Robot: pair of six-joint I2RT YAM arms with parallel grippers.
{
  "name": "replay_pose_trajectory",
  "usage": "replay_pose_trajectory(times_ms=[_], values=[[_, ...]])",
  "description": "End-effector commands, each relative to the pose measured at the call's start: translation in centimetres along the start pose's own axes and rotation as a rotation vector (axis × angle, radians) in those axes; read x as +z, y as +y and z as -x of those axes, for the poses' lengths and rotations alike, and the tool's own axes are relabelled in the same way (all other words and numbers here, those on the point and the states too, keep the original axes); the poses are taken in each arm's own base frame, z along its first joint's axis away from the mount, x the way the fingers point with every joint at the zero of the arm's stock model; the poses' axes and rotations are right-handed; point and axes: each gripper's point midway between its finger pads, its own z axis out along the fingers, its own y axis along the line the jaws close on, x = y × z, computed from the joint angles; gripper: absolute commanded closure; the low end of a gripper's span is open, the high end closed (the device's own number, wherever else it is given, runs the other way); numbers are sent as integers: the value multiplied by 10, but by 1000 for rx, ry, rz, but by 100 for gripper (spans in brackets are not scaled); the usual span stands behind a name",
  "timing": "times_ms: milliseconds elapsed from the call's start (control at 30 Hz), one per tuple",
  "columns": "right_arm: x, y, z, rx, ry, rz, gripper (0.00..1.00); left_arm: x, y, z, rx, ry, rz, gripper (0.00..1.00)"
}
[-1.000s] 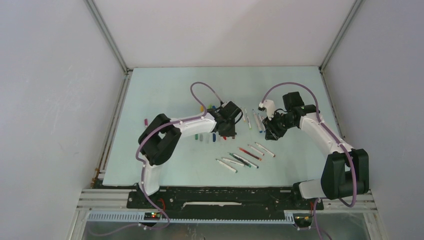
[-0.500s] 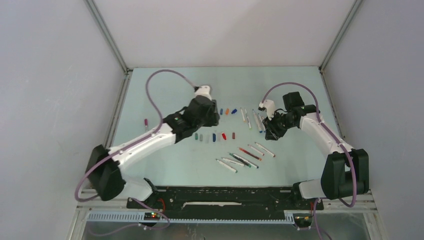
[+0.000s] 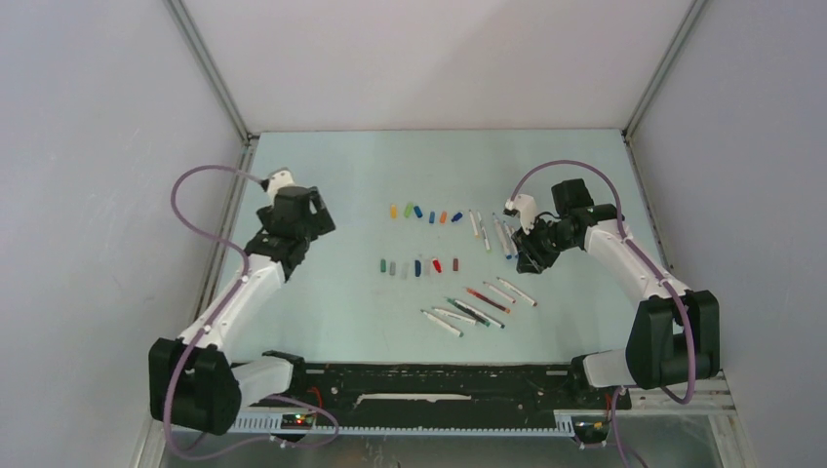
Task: Open the pen caps
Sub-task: Pick up the pen from the center of the board.
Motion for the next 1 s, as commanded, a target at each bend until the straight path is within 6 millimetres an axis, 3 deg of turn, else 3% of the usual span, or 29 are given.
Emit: replay_pose_trajectory(times_ms=[0, 133, 233, 333, 467, 700, 967], values=[[-11, -2, 16, -35, -48, -15, 64, 23, 33, 1, -52, 62, 68, 11], [-12, -1, 17, -37, -52, -11, 64, 47, 44, -1, -86, 107, 54, 10], [-12, 0, 18, -42, -56, -9, 64, 59, 69, 1, -84, 138, 138, 10], [-13, 1, 19, -44, -60, -8, 64, 73, 86, -10, -99, 193, 185, 10], [-14, 3, 20, -50, -66, -3, 64, 87, 94, -20, -102, 248, 194, 11], [-15, 4, 21, -56, -72, -4, 64, 102, 103, -41, -87, 343, 230, 34], [-16, 5, 21, -58, -72, -4, 64, 110, 113, -53, -121, 401, 239, 39]])
